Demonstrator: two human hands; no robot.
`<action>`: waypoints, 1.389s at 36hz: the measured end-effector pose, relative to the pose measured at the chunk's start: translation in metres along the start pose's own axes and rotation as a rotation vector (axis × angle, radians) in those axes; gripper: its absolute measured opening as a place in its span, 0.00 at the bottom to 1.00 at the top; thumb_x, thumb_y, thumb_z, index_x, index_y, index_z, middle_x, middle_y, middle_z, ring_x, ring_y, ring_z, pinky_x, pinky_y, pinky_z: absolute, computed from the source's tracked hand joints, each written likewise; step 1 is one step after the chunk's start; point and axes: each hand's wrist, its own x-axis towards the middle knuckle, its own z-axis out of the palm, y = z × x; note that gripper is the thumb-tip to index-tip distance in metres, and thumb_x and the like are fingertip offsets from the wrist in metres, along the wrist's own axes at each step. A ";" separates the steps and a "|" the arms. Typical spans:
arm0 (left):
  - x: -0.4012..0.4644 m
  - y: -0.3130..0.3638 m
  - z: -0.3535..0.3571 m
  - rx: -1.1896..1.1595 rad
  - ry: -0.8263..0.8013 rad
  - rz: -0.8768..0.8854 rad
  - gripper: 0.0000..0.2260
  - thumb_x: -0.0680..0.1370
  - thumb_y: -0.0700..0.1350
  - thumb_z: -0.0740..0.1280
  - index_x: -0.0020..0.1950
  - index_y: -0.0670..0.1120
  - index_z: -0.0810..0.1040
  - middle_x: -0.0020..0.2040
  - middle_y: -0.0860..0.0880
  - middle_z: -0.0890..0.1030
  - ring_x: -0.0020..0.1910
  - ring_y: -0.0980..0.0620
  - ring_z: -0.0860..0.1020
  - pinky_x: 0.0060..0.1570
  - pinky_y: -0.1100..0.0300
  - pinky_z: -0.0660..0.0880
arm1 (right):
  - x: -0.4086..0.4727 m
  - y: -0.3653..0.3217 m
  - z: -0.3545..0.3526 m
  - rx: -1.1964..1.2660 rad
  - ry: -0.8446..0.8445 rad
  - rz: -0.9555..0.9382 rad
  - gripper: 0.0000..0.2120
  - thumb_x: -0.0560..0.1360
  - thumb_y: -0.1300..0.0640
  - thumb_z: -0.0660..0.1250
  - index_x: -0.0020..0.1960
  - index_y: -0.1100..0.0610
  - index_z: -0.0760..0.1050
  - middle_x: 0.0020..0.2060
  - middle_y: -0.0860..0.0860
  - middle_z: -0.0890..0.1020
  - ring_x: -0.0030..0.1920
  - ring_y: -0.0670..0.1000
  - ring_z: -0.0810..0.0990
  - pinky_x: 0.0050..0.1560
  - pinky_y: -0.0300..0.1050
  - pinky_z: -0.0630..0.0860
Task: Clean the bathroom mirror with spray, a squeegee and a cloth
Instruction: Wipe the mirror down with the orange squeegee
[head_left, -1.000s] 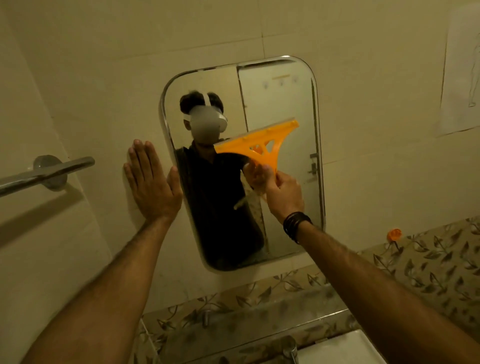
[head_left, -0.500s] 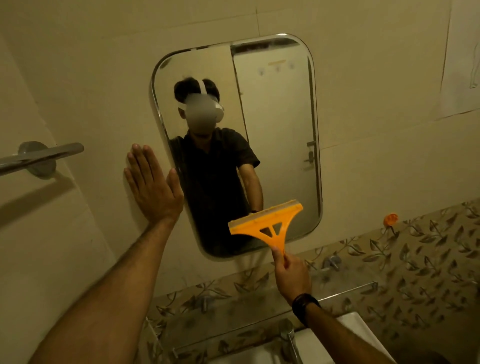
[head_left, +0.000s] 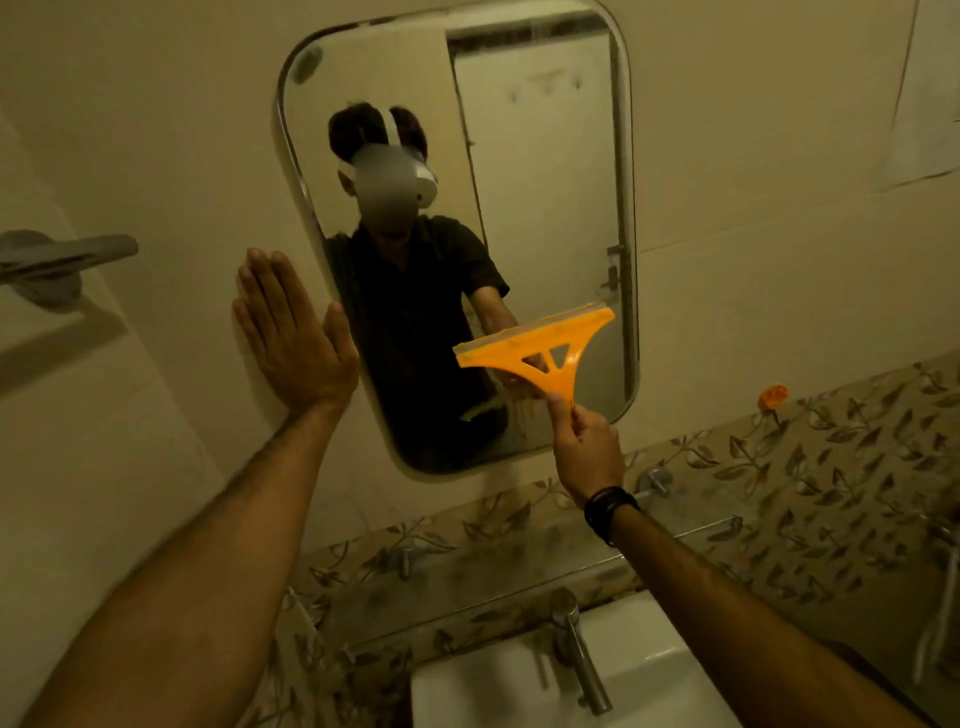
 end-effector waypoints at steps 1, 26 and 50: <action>0.000 0.000 0.000 0.001 0.001 -0.001 0.31 0.85 0.55 0.51 0.83 0.41 0.47 0.83 0.39 0.52 0.83 0.41 0.50 0.81 0.44 0.48 | -0.004 0.007 0.002 -0.001 -0.009 0.012 0.26 0.81 0.38 0.56 0.30 0.52 0.68 0.24 0.46 0.66 0.27 0.47 0.63 0.31 0.43 0.58; -0.001 0.003 -0.003 0.026 0.044 -0.001 0.31 0.85 0.55 0.51 0.83 0.39 0.51 0.83 0.39 0.55 0.82 0.41 0.53 0.81 0.44 0.50 | -0.077 0.048 0.009 -0.047 -0.045 0.074 0.29 0.79 0.33 0.55 0.30 0.55 0.67 0.23 0.45 0.65 0.26 0.46 0.62 0.30 0.46 0.60; -0.003 0.003 -0.002 0.030 0.052 0.004 0.31 0.85 0.56 0.50 0.82 0.39 0.52 0.82 0.38 0.56 0.82 0.41 0.54 0.81 0.45 0.50 | -0.101 0.062 0.036 -0.245 -0.206 0.188 0.27 0.81 0.37 0.53 0.29 0.52 0.65 0.25 0.47 0.67 0.27 0.47 0.65 0.32 0.44 0.60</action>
